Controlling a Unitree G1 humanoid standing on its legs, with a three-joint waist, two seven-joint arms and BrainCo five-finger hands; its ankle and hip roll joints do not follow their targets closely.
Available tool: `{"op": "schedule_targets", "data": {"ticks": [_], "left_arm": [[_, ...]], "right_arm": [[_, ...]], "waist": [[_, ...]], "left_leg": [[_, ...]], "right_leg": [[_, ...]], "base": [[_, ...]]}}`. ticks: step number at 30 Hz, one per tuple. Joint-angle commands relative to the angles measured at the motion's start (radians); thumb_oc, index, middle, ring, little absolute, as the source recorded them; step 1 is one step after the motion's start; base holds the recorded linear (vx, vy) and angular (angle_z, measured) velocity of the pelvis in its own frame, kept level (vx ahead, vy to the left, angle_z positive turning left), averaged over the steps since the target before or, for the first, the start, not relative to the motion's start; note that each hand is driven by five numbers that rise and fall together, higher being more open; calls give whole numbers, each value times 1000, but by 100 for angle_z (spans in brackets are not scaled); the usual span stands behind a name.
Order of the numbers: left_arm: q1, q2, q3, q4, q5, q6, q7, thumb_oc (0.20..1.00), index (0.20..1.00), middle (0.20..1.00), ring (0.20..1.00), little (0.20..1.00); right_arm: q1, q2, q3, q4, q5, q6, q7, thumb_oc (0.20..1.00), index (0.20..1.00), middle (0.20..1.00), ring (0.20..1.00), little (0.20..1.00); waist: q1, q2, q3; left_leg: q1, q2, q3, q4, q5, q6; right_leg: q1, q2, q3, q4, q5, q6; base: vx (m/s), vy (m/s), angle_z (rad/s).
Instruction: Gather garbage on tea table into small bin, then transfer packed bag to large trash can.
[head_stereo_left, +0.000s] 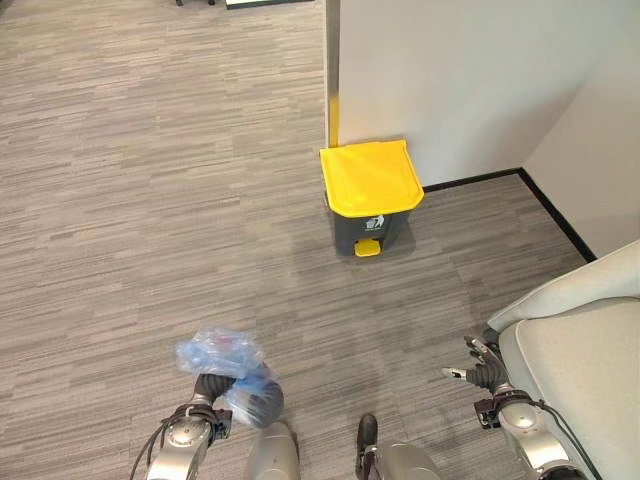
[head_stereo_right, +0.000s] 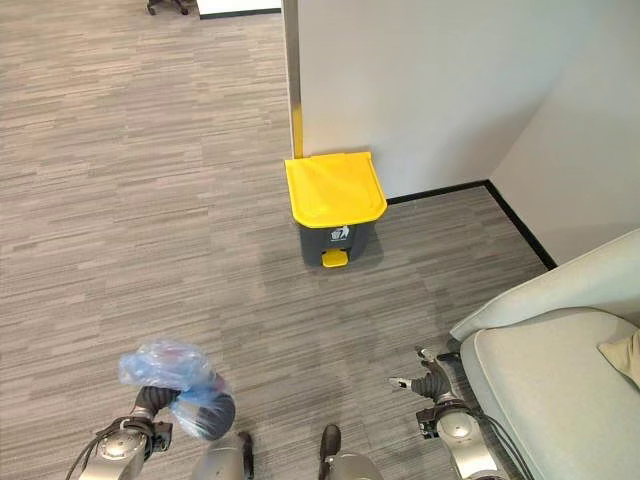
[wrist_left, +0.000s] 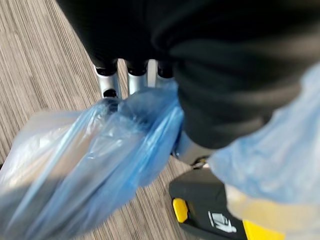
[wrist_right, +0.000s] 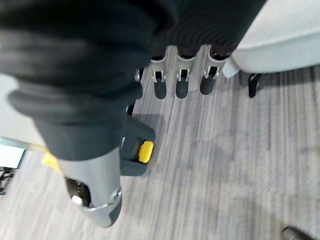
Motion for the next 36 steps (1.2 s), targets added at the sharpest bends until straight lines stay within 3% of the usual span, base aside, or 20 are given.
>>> {"op": "schedule_targets", "data": {"ticks": [1,3,6,10,11,12,18,22,24,28,31,36], "left_arm": [[-5,41,8,-40,-11,-34,8,200,200,200,200,200],[4,41,11,-44,-10,-38,8,200,200,200,200,200],[41,37,29,-54,-8,-37,5,200,200,200,200,200],[40,54,36,-51,-4,-32,8,200,200,200,200,200],[35,60,36,-53,-5,-30,6,200,200,200,200,200],[17,75,43,-45,-6,-29,19,200,200,200,200,200],[-3,76,34,-31,-22,-34,31,200,200,200,200,200],[-6,68,32,-17,-25,-38,34,200,200,200,200,200],[-9,69,36,-20,-22,-43,35,200,200,200,200,200],[9,43,27,-23,-28,-31,19,200,200,200,200,200],[-1,33,12,-21,-32,-24,12,200,200,200,200,200],[-10,22,-10,-21,-16,-21,3,200,200,200,200,200]], "right_arm": [[16,-28,-5,-26,22,-23,-24,1000,1000,1000,1000,1000],[18,-20,-3,-13,18,-22,-29,1000,1000,1000,1000,1000],[23,-1,6,-16,-7,-16,-12,1000,1000,1000,1000,1000],[18,14,10,-18,-17,-17,-3,1000,1000,1000,1000,1000],[16,18,12,-20,-18,-15,0,1000,1000,1000,1000,1000],[3,29,19,-27,-14,-19,0,1000,1000,1000,1000,1000],[-20,27,38,-23,-12,-13,0,1000,1000,1000,1000,1000],[-22,29,40,-14,-11,-11,0,1000,1000,1000,1000,1000],[-5,26,38,-14,-9,-15,2,1000,1000,1000,1000,1000],[11,-6,4,-22,2,-19,-6,1000,1000,1000,1000,1000],[22,-20,-13,-19,6,-22,-16,1000,1000,1000,1000,1000],[39,-23,-30,-6,22,-23,-27,1000,1000,1000,1000,1000]], "waist": [[11,2,-16],[39,33,-18],[58,22,-46],[67,-4,-58],[68,-7,-62],[58,-3,-55],[20,27,-21],[5,29,-5],[-6,17,-5],[-13,32,-51],[-20,37,-53],[-41,32,-46]], "left_leg": [[-12,-19,34,10,-57,28],[-47,-26,60,-147,72,-1],[-9,-39,37,-138,40,30],[22,-49,54,-111,-19,64],[29,-51,57,-111,-32,73],[58,-56,57,-119,-60,93],[157,-51,40,-153,-103,103],[200,-54,24,-157,-122,98],[227,-65,-6,-145,-141,81],[256,-23,-28,-176,-115,33],[242,5,-36,-162,-102,5],[192,34,66,-100,-85,11]], "right_leg": [[58,1,-22,-48,-74,110],[123,41,4,-58,-107,108],[181,15,45,-41,-143,126],[170,-29,58,30,-145,158],[153,-32,61,67,-137,168],[69,-40,68,207,-94,193],[-92,-63,3,180,-60,174],[-131,-75,-9,115,-21,181],[-121,-70,29,69,2,188],[-41,-45,-4,8,-8,159],[-13,-27,-25,-15,-33,136],[35,-40,-86,-43,-51,120]], "base": [[330,30,-41],[478,110,-34],[496,203,-78],[278,140,-54],[281,173,-15],[268,162,-3],[174,33,0],[178,-79,30],[295,-300,45],[192,-333,96],[60,-208,35],[1,-41,19]]}}
